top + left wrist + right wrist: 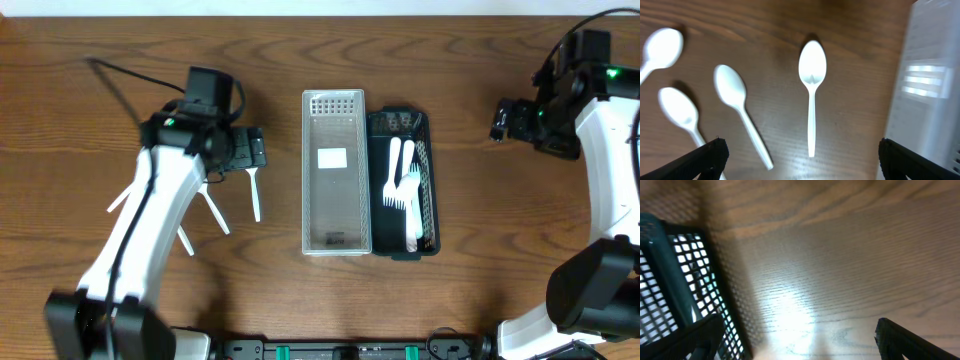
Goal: Pack container
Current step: 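Move left gripper over a white spoon and grasp it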
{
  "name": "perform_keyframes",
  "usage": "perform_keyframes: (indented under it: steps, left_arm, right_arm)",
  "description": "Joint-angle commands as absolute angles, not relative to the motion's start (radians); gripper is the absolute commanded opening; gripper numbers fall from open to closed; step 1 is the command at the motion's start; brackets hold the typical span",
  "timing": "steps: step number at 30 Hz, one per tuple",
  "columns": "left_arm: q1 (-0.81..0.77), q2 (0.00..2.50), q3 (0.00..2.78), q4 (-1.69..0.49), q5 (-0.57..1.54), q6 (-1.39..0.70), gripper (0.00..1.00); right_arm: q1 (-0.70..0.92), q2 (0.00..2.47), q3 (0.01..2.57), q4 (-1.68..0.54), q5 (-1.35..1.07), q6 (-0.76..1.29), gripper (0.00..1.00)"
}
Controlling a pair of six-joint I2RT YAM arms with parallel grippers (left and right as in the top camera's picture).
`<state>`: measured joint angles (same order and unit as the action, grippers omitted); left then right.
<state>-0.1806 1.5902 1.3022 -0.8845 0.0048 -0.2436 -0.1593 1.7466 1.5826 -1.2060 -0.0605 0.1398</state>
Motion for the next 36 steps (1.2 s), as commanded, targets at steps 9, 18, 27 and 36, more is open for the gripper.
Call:
perform_keyframes:
  steps: [9,18,27,36]
  left_arm:
    - [-0.183,1.863,1.306,-0.814,0.024,-0.257,0.98]
    - [-0.183,1.969,1.304,-0.769,0.028,-0.256,0.98]
    - [-0.183,2.02,1.289,-0.738,0.072,-0.252,0.98]
    - [-0.183,2.025,1.267,-0.735,0.072,-0.253,0.98]
  right_arm:
    - [-0.153,1.748,1.547,-1.185,-0.068,0.125,0.99]
    - [-0.153,1.748,1.547,-1.187,-0.068,0.125,0.99]
    - [-0.153,1.748,1.547,-1.188,-0.068,0.125,0.99]
    - [-0.153,1.748,1.547,-1.188,-0.068,0.125,0.99]
